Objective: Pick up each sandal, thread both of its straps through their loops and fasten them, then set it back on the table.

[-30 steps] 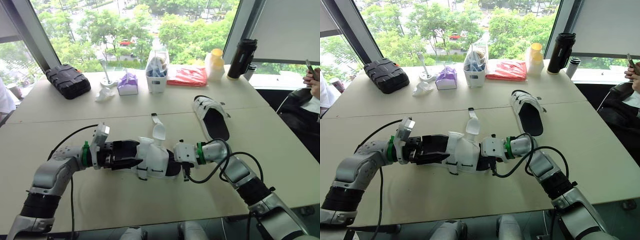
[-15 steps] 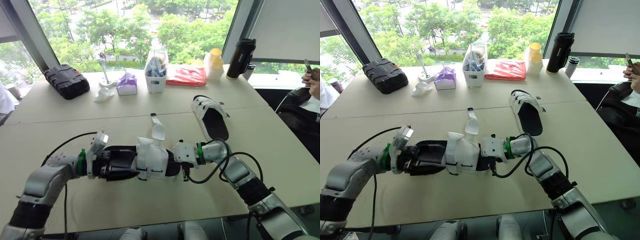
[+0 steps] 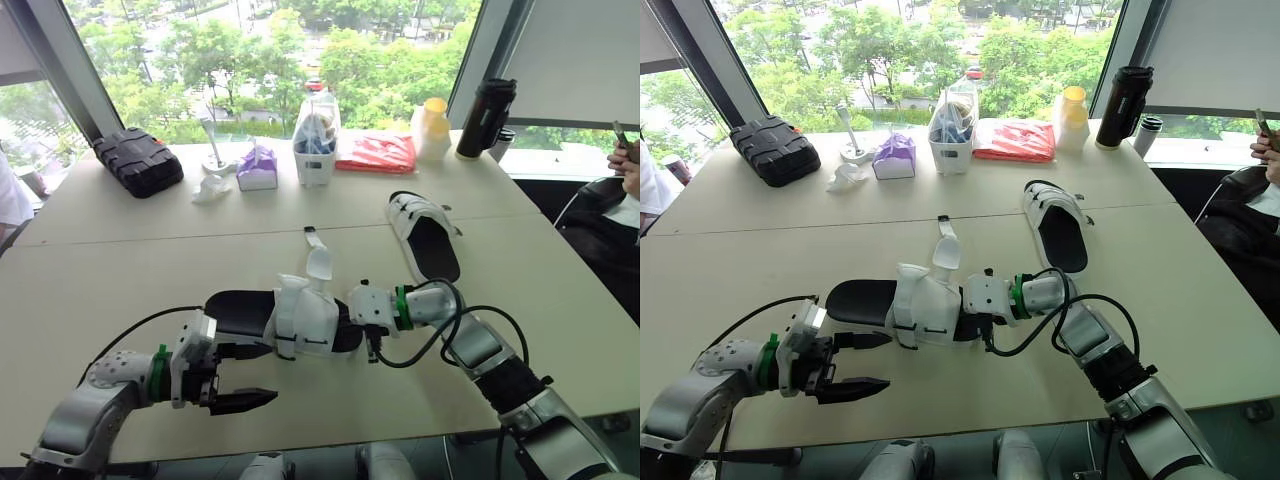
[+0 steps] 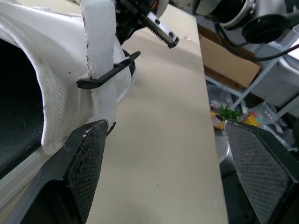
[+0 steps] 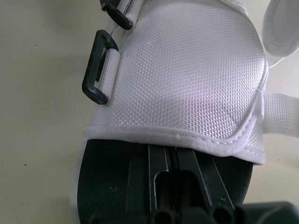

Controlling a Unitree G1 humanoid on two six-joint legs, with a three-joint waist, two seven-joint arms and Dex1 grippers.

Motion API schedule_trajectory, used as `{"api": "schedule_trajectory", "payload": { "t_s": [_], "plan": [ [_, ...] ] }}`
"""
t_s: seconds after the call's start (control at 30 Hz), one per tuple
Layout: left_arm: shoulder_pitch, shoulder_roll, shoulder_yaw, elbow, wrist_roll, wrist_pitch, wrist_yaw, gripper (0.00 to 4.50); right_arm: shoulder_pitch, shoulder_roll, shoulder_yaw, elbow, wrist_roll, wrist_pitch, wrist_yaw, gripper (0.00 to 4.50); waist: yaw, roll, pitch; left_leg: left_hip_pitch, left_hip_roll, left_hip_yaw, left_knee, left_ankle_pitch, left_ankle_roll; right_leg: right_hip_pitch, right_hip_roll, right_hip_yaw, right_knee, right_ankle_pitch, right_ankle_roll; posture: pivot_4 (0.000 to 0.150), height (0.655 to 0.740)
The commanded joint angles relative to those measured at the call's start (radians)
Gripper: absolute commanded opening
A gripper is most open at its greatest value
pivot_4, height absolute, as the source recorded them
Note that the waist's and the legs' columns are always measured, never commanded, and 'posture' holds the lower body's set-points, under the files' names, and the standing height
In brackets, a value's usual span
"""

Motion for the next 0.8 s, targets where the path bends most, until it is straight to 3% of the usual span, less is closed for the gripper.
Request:
{"api": "schedule_trajectory", "payload": {
  "t_s": [0.03, 0.53, 0.63, 0.8],
  "plan": [
    [-0.028, -0.032, -0.024, 0.038, 0.041, -0.068, 0.014, 4.12, 0.01, -0.013, 0.005, -0.001, -0.016, 0.013, 0.006, 0.0, 0.0, 0.0, 0.0, 0.0, 0.0, 0.0, 0.0, 0.0, 0.0, 0.0, 0.0, 0.0, 0.0, 0.0, 0.0, 0.15, 0.74],
    [-0.075, -0.09, -0.101, 0.098, 0.067, -0.075, 0.001, 4.12, 0.006, -0.013, 0.005, -0.001, -0.017, 0.015, 0.004, 0.0, 0.0, 0.0, 0.0, 0.0, 0.0, 0.0, 0.0, 0.0, 0.0, 0.0, 0.0, 0.0, 0.0, 0.002, 0.003, 0.15, 0.74],
    [-0.084, -0.097, -0.112, 0.109, 0.072, -0.079, 0.003, 3.21, 0.006, -0.013, 0.005, 0.001, -0.016, 0.015, 0.004, 0.0, 0.0, 0.0, 0.0, 0.0, 0.0, 0.0, 0.0, 0.0, 0.0, 0.0, 0.0, 0.0, 0.0, 0.002, 0.003, 0.15, 0.74],
    [-0.094, -0.117, -0.121, 0.145, 0.091, -0.095, 0.019, 0.86, 0.005, -0.011, 0.005, 0.003, -0.017, 0.016, 0.003, 0.0, 0.0, 0.0, 0.0, 0.0, 0.0, 0.0, 0.0, 0.0, 0.0, 0.0, 0.0, 0.0, 0.0, 0.002, 0.003, 0.15, 0.74]
  ]
}}
